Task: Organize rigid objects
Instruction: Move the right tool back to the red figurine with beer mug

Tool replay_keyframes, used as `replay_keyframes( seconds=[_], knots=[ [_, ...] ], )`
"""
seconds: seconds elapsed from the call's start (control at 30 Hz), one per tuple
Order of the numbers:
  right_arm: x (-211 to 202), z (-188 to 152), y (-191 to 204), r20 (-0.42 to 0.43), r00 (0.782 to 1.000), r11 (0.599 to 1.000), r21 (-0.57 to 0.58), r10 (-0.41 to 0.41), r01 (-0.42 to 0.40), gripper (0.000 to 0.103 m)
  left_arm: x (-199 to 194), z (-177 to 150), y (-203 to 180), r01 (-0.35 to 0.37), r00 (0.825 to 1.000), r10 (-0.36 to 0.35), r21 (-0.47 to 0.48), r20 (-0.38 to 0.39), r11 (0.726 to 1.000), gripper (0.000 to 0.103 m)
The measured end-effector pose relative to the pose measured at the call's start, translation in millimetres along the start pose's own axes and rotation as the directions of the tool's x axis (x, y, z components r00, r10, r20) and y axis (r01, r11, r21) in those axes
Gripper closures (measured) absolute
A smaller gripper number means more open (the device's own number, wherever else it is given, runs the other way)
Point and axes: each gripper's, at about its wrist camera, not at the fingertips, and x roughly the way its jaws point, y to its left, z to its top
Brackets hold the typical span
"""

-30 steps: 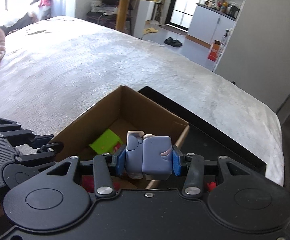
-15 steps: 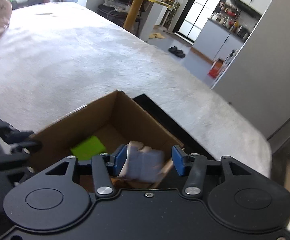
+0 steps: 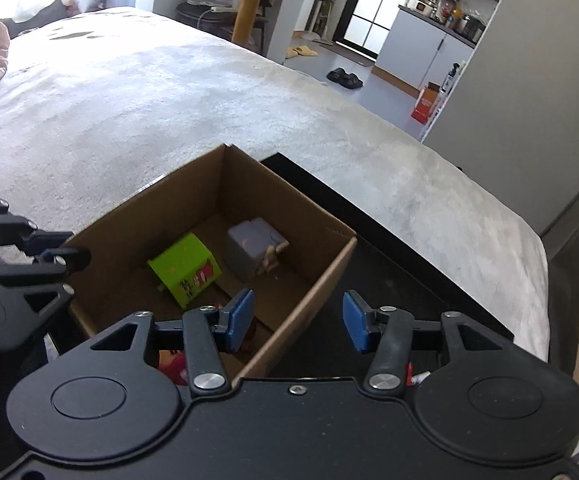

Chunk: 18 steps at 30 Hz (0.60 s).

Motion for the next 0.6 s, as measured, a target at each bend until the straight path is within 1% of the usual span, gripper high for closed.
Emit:
replay_keyframes(
  seconds=[0.13, 0.43, 0.53, 0.6],
  knots=[
    [-5.2, -7.9, -8.7, -0.009, 1.000, 0.998, 0.059, -0.012, 0.012, 0.053, 0.9, 0.4, 1.1, 0.001, 1.000, -0.001, -0.005, -0.003, 1.000, 0.093],
    [-8.9, -27.1, -22.6, -0.012, 1.000, 0.992, 0.126, -0.009, 0.011, 0.053, 0.1, 1.5, -5.3, -0.023, 1.000, 0.023, 0.021, -0.003, 1.000, 0.093],
    [-10.4, -32.1, -27.8, -0.007, 1.000, 0.991, 0.136, -0.009, 0.010, 0.052, 0.4, 1.6, -7.2, -0.037, 0.999, 0.037, 0.032, -0.005, 0.999, 0.093],
    [-11.5, -34.7, -32.1, -0.002, 1.000, 0.989, 0.149, -0.009, 0.009, 0.049, 0.6, 1.7, -8.4, -0.045, 0.999, 0.045, 0.038, -0.005, 0.998, 0.092]
  ],
)
